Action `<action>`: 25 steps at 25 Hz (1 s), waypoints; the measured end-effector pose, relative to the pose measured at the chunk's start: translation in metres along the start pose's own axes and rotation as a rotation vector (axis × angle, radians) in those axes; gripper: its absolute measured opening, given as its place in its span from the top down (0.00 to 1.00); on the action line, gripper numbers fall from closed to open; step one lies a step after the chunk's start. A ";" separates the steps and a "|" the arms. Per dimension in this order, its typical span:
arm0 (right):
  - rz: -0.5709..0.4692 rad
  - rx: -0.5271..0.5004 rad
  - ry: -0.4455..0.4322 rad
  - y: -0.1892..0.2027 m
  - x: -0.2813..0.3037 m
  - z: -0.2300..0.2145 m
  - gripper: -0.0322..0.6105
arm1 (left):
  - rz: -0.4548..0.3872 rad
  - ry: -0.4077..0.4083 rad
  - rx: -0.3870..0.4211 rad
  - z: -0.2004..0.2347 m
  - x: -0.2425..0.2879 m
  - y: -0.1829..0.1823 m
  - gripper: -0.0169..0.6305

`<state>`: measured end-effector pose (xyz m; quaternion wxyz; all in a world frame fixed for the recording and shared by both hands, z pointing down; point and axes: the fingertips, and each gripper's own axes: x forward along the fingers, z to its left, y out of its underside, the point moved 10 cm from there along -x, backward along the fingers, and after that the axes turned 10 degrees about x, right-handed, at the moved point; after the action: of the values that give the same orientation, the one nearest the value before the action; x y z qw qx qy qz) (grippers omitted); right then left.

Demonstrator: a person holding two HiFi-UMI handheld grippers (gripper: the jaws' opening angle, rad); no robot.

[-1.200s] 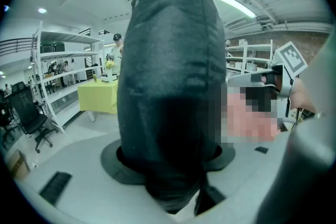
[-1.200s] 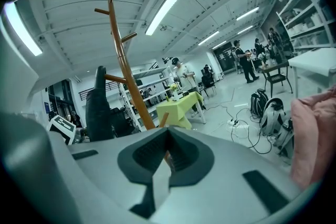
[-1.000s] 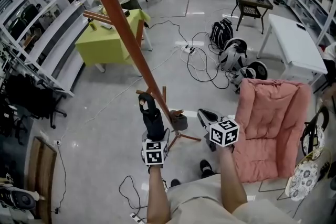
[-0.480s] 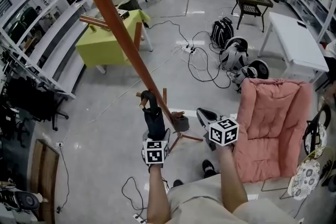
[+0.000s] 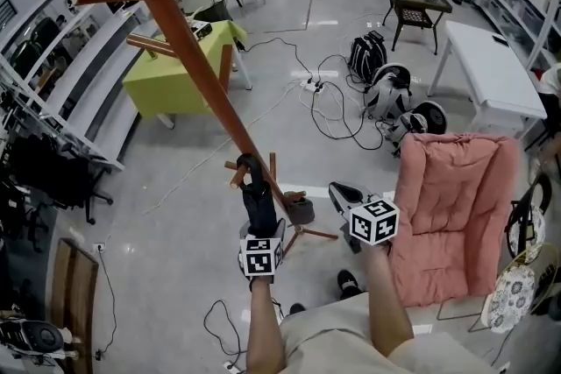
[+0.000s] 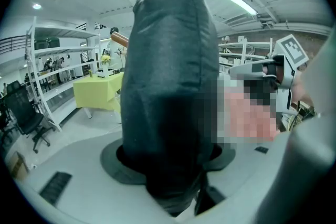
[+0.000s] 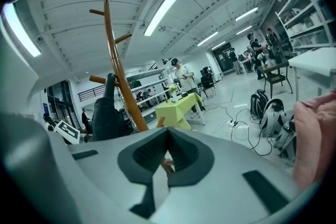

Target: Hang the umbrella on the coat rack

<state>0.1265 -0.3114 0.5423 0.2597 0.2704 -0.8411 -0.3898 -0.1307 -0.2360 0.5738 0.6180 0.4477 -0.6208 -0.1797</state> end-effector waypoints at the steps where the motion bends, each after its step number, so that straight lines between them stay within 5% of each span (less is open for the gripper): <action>1: 0.002 -0.002 -0.002 0.000 0.000 -0.001 0.95 | 0.002 0.001 -0.002 -0.001 0.001 0.001 0.57; 25: 0.080 -0.052 -0.054 0.003 0.011 0.010 0.95 | -0.075 0.005 -0.012 -0.005 0.016 0.005 0.55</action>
<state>0.1113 -0.3121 0.5419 0.2592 0.2191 -0.8475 -0.4081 -0.1253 -0.2448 0.5881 0.6150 0.4675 -0.6009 -0.2053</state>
